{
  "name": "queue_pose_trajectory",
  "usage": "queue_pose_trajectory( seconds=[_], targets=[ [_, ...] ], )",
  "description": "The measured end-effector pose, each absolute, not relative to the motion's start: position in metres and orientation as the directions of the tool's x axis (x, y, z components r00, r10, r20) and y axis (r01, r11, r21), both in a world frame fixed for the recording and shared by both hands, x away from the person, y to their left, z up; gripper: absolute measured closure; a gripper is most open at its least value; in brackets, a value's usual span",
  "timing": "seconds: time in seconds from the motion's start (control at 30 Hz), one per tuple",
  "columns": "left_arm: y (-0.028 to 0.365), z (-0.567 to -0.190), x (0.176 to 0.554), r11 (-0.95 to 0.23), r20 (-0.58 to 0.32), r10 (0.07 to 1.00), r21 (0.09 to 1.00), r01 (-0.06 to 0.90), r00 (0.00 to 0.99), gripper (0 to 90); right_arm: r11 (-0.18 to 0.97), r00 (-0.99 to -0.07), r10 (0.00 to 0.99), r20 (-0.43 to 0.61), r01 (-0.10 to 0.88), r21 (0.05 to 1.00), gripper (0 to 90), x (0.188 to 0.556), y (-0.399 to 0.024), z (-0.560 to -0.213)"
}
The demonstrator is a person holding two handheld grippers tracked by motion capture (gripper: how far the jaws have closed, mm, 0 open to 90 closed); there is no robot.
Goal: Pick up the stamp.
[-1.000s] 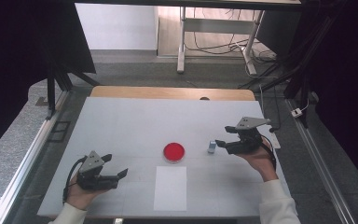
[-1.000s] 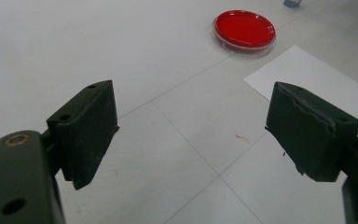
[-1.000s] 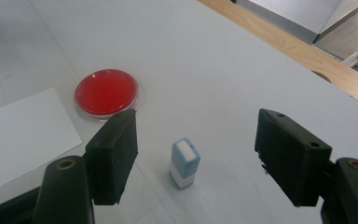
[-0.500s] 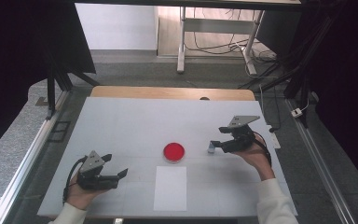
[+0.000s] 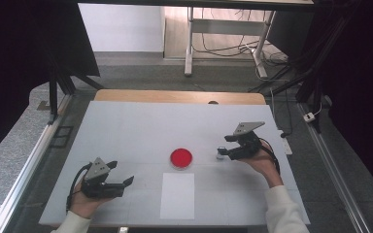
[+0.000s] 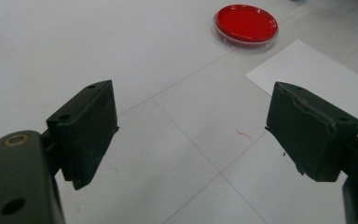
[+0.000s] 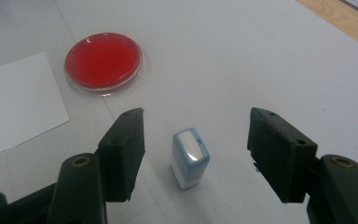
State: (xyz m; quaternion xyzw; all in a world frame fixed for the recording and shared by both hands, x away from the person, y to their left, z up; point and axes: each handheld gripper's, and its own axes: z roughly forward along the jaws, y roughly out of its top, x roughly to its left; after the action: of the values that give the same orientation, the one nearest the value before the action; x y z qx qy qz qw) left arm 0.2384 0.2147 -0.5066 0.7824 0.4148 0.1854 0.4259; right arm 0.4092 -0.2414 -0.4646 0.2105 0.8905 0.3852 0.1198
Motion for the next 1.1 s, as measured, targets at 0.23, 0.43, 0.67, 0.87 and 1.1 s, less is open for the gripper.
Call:
queue_pose_trajectory(
  seconds=[0.23, 0.43, 0.67, 0.87, 1.1],
  targets=[
    [0.215, -0.507, 0.238, -0.293, -0.065, 0.807, 0.819, 0.493, 0.587, 16.4, 0.629, -0.885, 0.461, -0.062, 0.277, 0.727, 40.4, 0.410, -0.238, -0.470],
    [0.215, -0.508, 0.239, -0.293, -0.066, 0.807, 0.818, 0.495, 0.587, 16.4, 0.630, -0.890, 0.453, -0.048, 0.281, 0.724, 46.0, 0.412, -0.239, -0.478],
    [0.217, -0.507, 0.238, -0.291, -0.065, 0.809, 0.819, 0.494, 0.584, 16.5, 0.648, -0.895, 0.440, -0.070, 0.263, 0.714, 51.0, 0.412, -0.235, -0.483],
    [0.216, -0.508, 0.238, -0.295, -0.065, 0.806, 0.818, 0.494, 0.589, 16.5, 0.662, -0.896, 0.436, -0.082, 0.258, 0.704, 56.6, 0.412, -0.234, -0.485],
    [0.219, -0.507, 0.239, -0.290, -0.064, 0.811, 0.819, 0.495, 0.581, 16.5, 0.667, -0.900, 0.427, -0.086, 0.250, 0.702, 66.3, 0.412, -0.236, -0.487]
  ],
)
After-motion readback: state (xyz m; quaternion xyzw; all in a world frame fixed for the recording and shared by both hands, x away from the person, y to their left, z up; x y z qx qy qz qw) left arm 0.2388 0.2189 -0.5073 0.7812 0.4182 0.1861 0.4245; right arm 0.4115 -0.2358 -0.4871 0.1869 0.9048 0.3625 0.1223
